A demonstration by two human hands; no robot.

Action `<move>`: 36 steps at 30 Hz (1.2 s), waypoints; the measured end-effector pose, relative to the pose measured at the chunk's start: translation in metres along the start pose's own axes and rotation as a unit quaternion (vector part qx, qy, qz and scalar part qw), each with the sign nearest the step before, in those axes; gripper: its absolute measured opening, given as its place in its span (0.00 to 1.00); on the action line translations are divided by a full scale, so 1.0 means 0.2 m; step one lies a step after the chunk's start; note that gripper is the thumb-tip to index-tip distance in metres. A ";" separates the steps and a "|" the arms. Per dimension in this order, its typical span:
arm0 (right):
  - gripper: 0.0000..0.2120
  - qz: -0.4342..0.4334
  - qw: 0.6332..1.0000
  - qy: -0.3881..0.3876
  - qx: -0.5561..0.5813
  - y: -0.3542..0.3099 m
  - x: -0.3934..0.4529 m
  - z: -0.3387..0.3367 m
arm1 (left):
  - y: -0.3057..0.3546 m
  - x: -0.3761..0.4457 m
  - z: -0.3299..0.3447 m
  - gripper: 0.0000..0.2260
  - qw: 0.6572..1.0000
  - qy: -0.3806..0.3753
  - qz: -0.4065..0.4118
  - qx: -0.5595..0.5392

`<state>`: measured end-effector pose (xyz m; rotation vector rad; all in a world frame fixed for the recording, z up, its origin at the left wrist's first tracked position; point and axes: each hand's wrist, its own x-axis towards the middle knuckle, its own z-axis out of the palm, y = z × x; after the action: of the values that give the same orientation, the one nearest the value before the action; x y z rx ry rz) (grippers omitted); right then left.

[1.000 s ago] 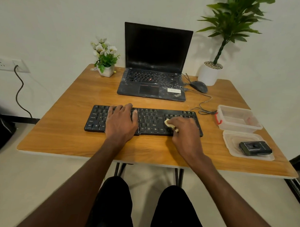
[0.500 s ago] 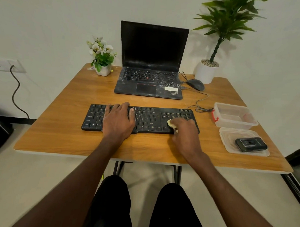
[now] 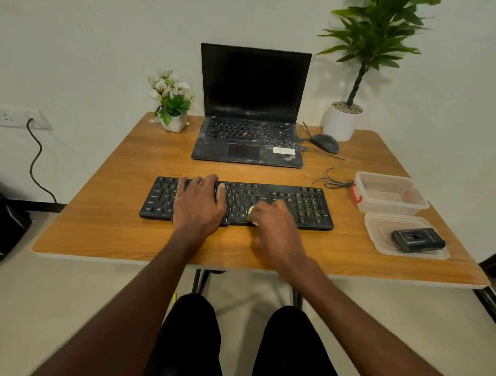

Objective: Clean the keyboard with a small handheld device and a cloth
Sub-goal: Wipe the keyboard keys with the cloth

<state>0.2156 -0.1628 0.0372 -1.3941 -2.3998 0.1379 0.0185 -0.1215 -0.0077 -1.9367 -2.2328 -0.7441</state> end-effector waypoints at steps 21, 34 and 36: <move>0.19 0.154 0.987 0.039 -0.006 0.27 0.00 -0.11 | 0.01 -0.01 -0.01 0.26 1.000 -0.015 -0.012 -0.013; 0.23 0.136 0.990 0.023 -0.007 0.38 -0.08 -0.14 | 0.40 -0.06 0.12 0.18 0.997 -0.029 0.048 -0.042; 0.21 0.171 0.985 0.036 -0.010 0.36 -0.05 -0.15 | 0.40 -0.05 0.13 0.18 0.998 -0.029 0.049 -0.041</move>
<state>0.2905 -0.1373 0.0428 -1.7775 -2.0910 0.1480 0.1020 -0.1136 -0.0096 -2.1141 -2.1521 -0.7871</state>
